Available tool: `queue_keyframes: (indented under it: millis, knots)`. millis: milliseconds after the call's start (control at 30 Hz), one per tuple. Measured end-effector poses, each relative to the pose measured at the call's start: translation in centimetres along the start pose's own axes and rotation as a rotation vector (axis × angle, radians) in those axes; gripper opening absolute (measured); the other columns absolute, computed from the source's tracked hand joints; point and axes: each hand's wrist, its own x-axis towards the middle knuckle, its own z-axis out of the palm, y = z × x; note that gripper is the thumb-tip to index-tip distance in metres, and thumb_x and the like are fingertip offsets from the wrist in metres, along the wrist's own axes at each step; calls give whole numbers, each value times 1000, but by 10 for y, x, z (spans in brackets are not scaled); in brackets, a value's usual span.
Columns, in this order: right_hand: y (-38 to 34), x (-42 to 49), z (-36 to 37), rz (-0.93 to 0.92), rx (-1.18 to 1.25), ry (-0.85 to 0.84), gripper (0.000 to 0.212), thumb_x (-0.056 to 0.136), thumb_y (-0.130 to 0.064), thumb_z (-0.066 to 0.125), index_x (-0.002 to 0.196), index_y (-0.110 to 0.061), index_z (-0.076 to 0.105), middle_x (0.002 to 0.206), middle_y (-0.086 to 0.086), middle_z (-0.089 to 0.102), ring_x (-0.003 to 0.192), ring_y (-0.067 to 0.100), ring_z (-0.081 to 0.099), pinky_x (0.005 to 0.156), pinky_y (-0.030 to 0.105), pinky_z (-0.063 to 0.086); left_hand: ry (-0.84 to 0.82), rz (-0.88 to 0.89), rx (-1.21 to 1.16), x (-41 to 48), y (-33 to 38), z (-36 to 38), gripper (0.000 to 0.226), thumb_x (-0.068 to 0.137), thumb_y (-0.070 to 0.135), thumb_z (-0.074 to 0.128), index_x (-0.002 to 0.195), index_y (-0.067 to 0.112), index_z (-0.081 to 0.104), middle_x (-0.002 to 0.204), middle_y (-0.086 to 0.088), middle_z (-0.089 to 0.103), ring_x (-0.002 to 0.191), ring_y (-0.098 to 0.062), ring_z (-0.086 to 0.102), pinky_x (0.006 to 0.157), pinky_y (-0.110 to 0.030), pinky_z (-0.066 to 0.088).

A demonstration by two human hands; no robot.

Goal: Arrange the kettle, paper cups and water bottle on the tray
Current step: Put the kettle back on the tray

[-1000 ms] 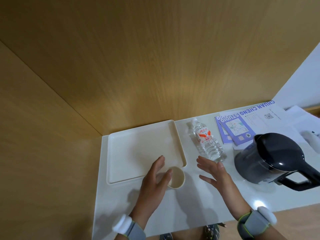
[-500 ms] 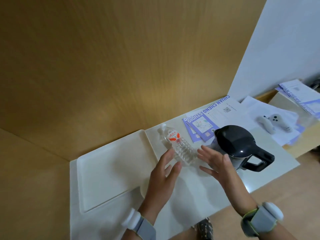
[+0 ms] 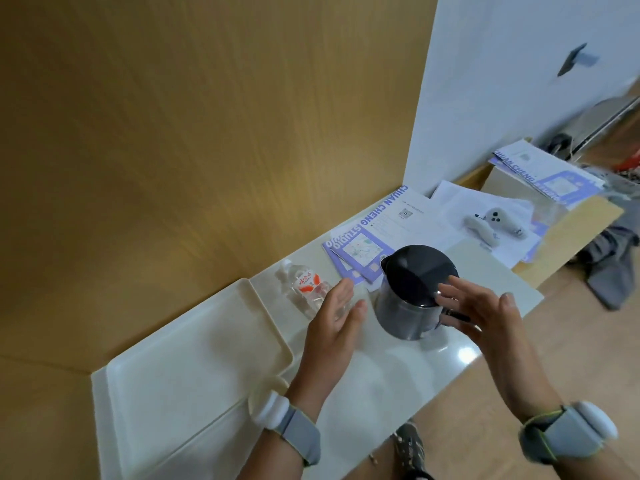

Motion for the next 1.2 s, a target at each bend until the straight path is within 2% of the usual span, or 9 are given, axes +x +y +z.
queue_keyframes:
  millis: [100, 200, 333, 433, 533, 800, 900, 1000, 1200]
  knots:
    - [-2, 1, -14, -44, -1, 67, 105, 73, -92, 52, 130, -4, 63, 123, 18, 72, 105, 22, 73, 93, 36, 60, -43, -7, -14, 10, -1, 6, 60, 97, 46, 65, 151, 26, 50, 150, 15, 57, 137, 6, 52, 117, -25, 43]
    - [6, 3, -37, -85, -6, 162, 68, 102, -58, 28, 128, -7, 64, 116, 8, 76, 116, 35, 66, 97, 40, 58, -57, -31, -40, 19, 1, 18, 76, 84, 61, 63, 151, 27, 50, 150, 16, 57, 137, 5, 52, 116, -25, 42]
    - [22, 7, -61, -147, -143, 268, 53, 114, -35, 20, 127, -12, 66, 124, 10, 72, 122, 29, 65, 105, 48, 51, -71, -29, 2, 29, -1, 29, 56, 101, 48, 61, 152, 28, 49, 151, 18, 55, 136, 11, 50, 114, -20, 41]
    - [27, 11, -68, -148, -236, 296, 44, 115, -19, 23, 124, -22, 67, 129, 5, 69, 123, 23, 64, 106, 42, 53, -69, -32, 6, 37, 0, 35, 49, 104, 45, 59, 150, 31, 51, 151, 19, 55, 137, 12, 49, 111, -16, 41]
    - [27, 14, -65, -90, -224, 289, 40, 114, -22, 29, 122, -22, 69, 127, 0, 71, 121, 13, 66, 104, 39, 52, -49, -22, 16, 43, 1, 44, 54, 97, 57, 58, 146, 35, 55, 146, 21, 60, 138, 6, 51, 116, -28, 42]
    - [44, 24, -59, -25, -307, 235, 36, 105, -49, 45, 118, -30, 72, 117, -16, 73, 117, 5, 66, 102, 29, 47, -74, -17, 109, 53, 5, 58, 40, 102, 55, 53, 138, 42, 60, 136, 26, 65, 131, 6, 55, 107, -23, 44]
    - [44, 27, -57, 0, -312, 206, 30, 110, -34, 45, 116, -26, 73, 114, -15, 75, 113, 1, 66, 95, 15, 46, -58, -37, 116, 56, 5, 61, 33, 104, 49, 54, 136, 42, 61, 131, 28, 67, 126, 9, 57, 101, -19, 44]
    - [47, 30, -54, 18, -319, 191, 29, 111, -24, 44, 111, -21, 72, 107, -18, 74, 104, -4, 66, 86, 5, 44, -63, -49, 144, 59, 4, 63, 33, 100, 54, 56, 132, 46, 61, 128, 28, 68, 125, 5, 60, 102, -25, 49]
    - [51, 33, -50, 85, -312, 119, 37, 113, -31, 32, 109, -14, 65, 101, -9, 67, 96, 0, 61, 83, 6, 43, -56, -47, 117, 61, 2, 65, 36, 98, 54, 60, 132, 45, 63, 128, 27, 69, 126, 3, 60, 109, -35, 50]
